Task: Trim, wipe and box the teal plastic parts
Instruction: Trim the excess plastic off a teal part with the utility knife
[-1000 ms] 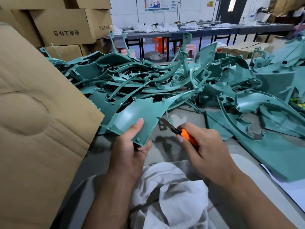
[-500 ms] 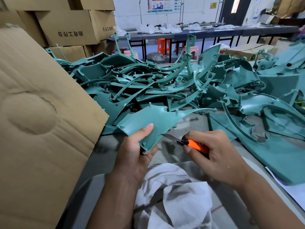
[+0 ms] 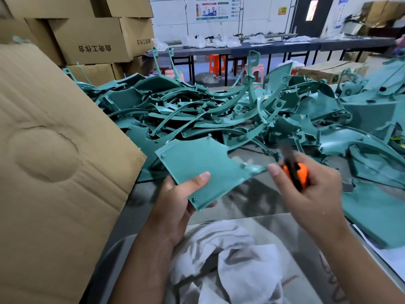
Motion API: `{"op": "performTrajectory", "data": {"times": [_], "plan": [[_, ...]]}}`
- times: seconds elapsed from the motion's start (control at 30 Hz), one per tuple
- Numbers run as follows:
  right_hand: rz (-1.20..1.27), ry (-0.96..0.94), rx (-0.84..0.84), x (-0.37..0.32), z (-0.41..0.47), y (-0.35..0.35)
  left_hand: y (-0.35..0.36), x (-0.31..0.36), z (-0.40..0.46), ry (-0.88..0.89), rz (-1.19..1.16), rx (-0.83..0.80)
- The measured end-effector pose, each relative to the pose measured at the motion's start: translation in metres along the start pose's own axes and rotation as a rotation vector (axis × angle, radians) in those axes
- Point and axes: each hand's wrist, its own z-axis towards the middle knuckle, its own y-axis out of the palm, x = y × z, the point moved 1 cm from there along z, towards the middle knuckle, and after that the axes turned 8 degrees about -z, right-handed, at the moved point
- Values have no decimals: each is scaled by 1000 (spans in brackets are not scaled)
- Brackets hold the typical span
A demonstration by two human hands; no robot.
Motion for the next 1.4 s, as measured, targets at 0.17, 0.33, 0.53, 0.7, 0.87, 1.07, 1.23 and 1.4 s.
{"op": "performTrajectory", "data": {"times": [0.17,0.33,0.53,0.7,0.87,1.07,1.23,1.4], "plan": [[-245,196,207,23,9,-16,-3,9,-4,7,70,-253],[251,527,92,34,8,-17,-11,15,-7,-123,88,-371],[552,612,-94,39,12,-19,-19,16,2,-44,-102,-157],[557,533,-220,40,9,-14,-15,14,7,47,-325,-288],[448,454,-337,32,5,-6,1,6,11,247,-325,-170],[457,528,-229,30,5,0,0,9,15,332,-433,165],[423,592,-203,31,5,5,6,20,15,508,-277,244],[548,753,-158,39,6,9,33,63,6,1069,316,280]]}}
